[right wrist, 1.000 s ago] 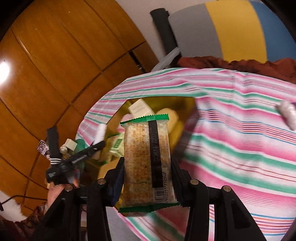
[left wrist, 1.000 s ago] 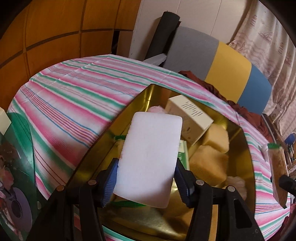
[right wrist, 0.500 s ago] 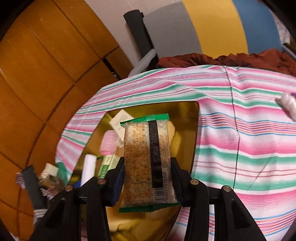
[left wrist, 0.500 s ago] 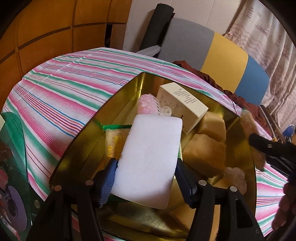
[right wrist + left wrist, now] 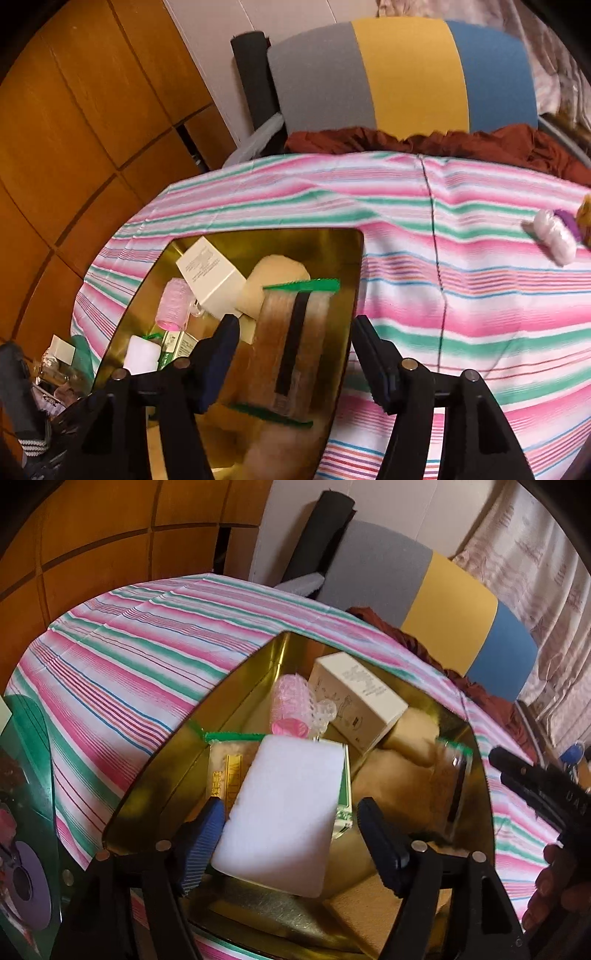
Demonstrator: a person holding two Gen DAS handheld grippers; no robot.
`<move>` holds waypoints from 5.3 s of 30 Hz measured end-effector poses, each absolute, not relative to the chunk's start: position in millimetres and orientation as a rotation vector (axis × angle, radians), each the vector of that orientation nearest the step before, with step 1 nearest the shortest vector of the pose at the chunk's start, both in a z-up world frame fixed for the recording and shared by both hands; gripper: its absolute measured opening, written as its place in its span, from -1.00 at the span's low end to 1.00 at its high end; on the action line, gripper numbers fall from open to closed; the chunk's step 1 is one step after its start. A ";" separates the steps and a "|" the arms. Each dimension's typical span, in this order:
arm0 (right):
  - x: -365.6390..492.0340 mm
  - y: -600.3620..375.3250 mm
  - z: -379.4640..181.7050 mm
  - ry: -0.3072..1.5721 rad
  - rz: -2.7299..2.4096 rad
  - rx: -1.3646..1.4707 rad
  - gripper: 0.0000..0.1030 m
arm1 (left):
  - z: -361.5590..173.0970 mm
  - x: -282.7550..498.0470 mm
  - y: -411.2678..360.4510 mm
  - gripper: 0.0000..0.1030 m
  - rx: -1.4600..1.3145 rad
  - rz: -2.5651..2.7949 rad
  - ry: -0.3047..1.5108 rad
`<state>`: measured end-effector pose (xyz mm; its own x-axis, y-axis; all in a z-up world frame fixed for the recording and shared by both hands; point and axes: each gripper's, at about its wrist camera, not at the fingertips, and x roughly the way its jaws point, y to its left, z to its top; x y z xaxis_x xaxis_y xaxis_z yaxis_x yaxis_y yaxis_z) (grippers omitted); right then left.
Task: Organize objects
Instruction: 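Carry the cracker bar and white foam block into the gold tray and release both, then move both tools back toward the items left on the striped cloth, then grasp a purple packet with the right tool while the left tool grasps the clear plastic bag, then carry the plastic bag into the gold tray and open the left tool while the right tool carries the packet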
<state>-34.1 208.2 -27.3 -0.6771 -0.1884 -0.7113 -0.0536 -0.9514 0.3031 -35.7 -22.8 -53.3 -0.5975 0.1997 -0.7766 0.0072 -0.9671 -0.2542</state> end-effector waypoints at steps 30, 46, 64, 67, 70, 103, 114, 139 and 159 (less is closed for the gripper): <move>-52.8 168.3 -28.0 -0.279 -2.586 1.343 0.27 | -11.0 -25.5 -51.6 0.46 -1.156 2.820 -0.571; 5.6 273.4 -20.3 -0.266 -2.823 1.280 0.35 | -17.6 -3.5 36.0 0.46 -1.141 2.582 -0.342; 38.6 456.5 -65.6 -0.149 -3.001 1.573 0.35 | -10.4 40.9 191.2 0.46 -1.076 2.296 -0.050; 40.4 495.1 -61.8 -0.153 -3.073 1.509 0.39 | -9.0 44.7 215.6 0.46 -1.062 2.269 -0.005; 38.9 529.7 -59.7 -0.112 -3.182 1.406 0.59 | -9.0 45.1 232.9 0.46 -1.060 2.255 0.017; 17.8 574.3 -87.8 -0.048 -3.198 1.312 -0.28 | -45.9 -46.0 381.4 0.46 -1.165 2.283 0.069; 28.8 574.4 -85.1 -0.083 -3.295 1.240 -0.28 | -71.3 -97.5 437.7 0.46 -1.253 2.249 -0.004; 39.7 573.6 -76.7 -0.070 -3.407 1.144 -0.29 | -85.5 -64.8 390.4 -0.33 -1.035 2.345 0.136; 79.4 529.2 -61.7 -0.777 -3.078 1.188 -0.29 | -58.9 -4.4 349.2 -0.33 -0.815 2.313 0.266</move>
